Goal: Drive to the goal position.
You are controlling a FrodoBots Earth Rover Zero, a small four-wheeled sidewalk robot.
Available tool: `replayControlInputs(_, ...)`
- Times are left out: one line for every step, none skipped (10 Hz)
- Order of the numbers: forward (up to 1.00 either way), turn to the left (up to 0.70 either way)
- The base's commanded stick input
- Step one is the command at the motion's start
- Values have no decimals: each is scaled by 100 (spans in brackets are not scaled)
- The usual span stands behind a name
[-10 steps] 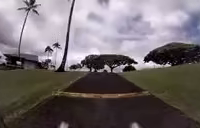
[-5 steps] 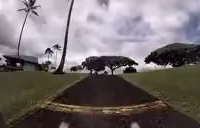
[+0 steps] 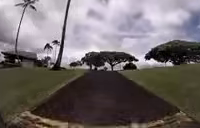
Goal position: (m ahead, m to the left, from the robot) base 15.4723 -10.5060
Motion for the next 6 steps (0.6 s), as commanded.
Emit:
replayControlInputs(100,0)
replayControlInputs(100,0)
replayControlInputs(100,0)
replayControlInputs(100,0)
replayControlInputs(100,0)
replayControlInputs(100,0)
